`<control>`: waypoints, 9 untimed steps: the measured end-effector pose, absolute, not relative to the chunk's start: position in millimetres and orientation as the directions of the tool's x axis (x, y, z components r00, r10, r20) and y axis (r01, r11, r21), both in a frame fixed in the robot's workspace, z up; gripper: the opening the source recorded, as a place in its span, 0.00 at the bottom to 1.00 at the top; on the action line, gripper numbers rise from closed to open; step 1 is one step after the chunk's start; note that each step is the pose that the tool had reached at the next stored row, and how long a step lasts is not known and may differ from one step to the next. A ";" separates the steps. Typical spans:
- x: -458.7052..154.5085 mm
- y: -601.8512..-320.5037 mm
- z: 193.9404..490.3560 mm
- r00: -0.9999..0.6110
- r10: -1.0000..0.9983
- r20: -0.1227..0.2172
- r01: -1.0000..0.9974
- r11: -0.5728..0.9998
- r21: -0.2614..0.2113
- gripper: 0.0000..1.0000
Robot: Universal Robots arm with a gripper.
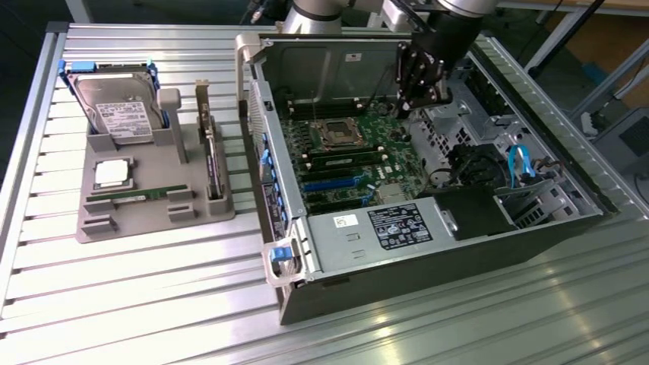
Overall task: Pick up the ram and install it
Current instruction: 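Press down the ram until it locks into place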
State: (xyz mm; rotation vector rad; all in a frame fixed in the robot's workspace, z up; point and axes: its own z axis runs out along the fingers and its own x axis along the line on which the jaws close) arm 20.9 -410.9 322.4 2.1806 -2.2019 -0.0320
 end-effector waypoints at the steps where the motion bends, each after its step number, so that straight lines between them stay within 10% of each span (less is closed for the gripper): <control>1: 20.9 -410.9 319.9 -0.009 -1.000 0.016 -0.999 0.010 0.045 0.10; 9: 20.9 -410.9 302.0 -0.009 -1.000 0.016 -0.999 0.010 0.045 0.10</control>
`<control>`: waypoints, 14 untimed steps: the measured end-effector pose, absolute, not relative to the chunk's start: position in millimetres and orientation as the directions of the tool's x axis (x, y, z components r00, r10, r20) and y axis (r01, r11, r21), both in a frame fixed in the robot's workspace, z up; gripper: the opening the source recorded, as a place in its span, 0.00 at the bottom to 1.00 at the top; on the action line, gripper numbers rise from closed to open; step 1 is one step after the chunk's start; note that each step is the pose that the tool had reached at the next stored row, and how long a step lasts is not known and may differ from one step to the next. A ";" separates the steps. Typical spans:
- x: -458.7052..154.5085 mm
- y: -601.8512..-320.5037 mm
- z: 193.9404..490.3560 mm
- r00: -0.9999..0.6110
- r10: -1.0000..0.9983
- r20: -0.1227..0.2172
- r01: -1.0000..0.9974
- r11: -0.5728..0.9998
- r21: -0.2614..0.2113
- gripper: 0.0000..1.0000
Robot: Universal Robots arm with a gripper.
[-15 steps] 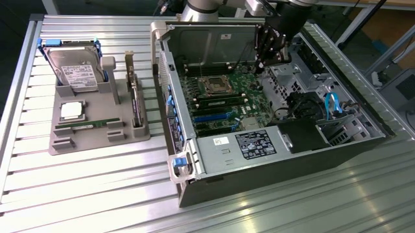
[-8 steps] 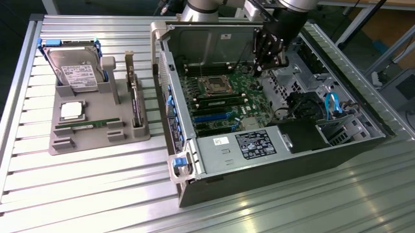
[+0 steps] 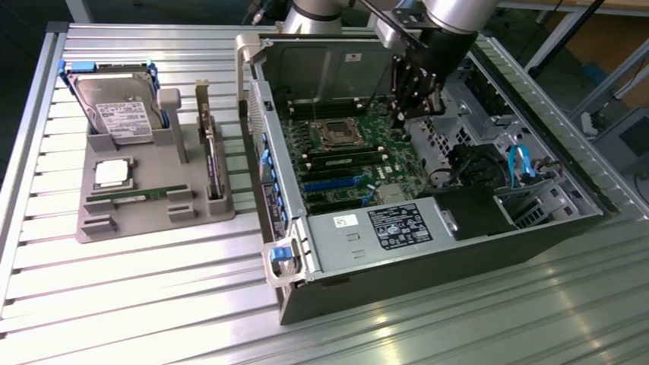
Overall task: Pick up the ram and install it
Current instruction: 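Press down the ram until it locks into place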
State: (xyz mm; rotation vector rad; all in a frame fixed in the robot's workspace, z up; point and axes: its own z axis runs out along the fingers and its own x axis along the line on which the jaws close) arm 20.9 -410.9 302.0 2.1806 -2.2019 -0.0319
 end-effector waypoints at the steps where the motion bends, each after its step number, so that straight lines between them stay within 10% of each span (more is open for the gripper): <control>1: 20.9 -410.9 300.3 -0.009 -1.000 0.016 -0.999 0.010 0.045 0.10; 14: 20.9 -410.9 282.8 -0.009 -1.000 0.022 -0.999 0.010 0.045 0.10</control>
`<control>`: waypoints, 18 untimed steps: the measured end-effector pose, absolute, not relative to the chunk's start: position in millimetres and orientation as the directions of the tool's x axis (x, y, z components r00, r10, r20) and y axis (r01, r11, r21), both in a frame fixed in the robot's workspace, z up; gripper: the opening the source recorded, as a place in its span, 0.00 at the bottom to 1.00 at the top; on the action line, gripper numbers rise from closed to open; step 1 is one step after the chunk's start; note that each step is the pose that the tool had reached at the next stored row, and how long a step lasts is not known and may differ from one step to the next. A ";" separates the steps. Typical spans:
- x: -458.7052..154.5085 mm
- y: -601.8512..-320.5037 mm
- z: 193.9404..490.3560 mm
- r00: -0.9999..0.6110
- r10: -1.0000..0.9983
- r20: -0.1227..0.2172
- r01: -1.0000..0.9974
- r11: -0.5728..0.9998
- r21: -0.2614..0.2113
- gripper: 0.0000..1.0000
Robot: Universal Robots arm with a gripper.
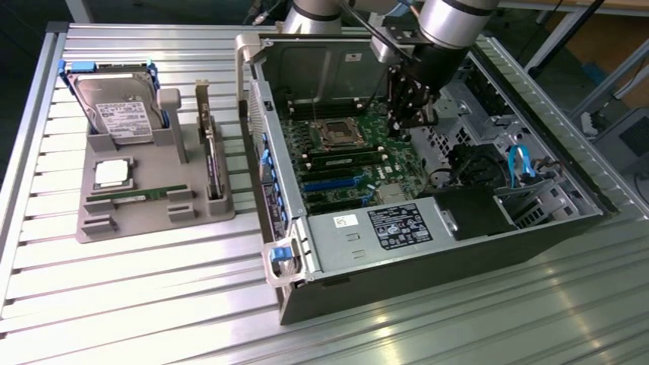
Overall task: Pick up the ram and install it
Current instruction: 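Press down the ram until it locks into place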
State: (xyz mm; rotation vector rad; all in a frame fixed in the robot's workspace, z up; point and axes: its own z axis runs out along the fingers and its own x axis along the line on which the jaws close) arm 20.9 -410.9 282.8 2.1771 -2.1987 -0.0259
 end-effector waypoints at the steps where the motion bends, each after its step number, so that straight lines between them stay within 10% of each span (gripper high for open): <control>1: 20.9 -410.9 281.6 -0.009 -1.000 0.022 -0.999 0.010 0.045 0.10; 18: 20.9 -410.9 261.1 -0.009 -1.000 0.027 -0.999 0.011 0.046 0.10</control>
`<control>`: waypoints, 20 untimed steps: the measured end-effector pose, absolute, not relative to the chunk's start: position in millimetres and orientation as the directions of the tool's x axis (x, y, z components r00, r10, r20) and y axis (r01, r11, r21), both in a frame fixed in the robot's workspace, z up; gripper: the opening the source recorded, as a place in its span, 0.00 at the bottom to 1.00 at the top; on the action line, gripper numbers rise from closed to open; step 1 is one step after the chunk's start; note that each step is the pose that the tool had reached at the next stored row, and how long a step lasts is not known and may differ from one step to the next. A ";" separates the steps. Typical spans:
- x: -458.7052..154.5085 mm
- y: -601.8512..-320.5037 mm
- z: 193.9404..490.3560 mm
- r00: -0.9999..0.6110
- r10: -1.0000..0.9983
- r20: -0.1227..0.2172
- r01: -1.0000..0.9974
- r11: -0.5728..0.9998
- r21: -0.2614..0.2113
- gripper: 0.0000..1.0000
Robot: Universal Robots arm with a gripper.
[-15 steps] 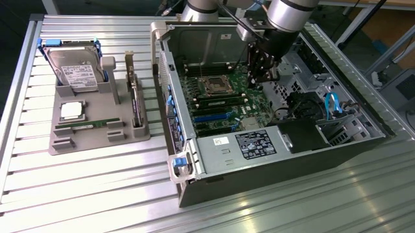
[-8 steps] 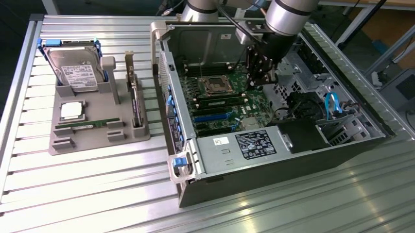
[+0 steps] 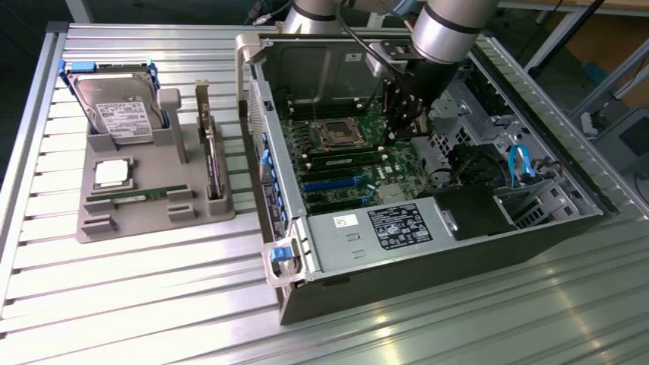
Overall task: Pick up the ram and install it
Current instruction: 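Press down the ram until it locks into place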
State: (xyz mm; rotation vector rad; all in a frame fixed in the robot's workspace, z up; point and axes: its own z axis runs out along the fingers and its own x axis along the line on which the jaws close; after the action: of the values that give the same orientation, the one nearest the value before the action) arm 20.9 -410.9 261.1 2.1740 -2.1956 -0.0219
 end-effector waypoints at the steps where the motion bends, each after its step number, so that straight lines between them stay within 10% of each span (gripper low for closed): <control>1: 20.9 -410.9 259.0 -0.009 -1.000 0.027 -0.999 0.011 0.046 0.10; 20: 26.3 -406.0 248.0 -0.009 -1.000 0.029 -0.999 0.011 0.049 0.10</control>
State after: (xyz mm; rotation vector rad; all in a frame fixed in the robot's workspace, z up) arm 26.3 -406.0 248.0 2.1714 -2.1933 -0.0213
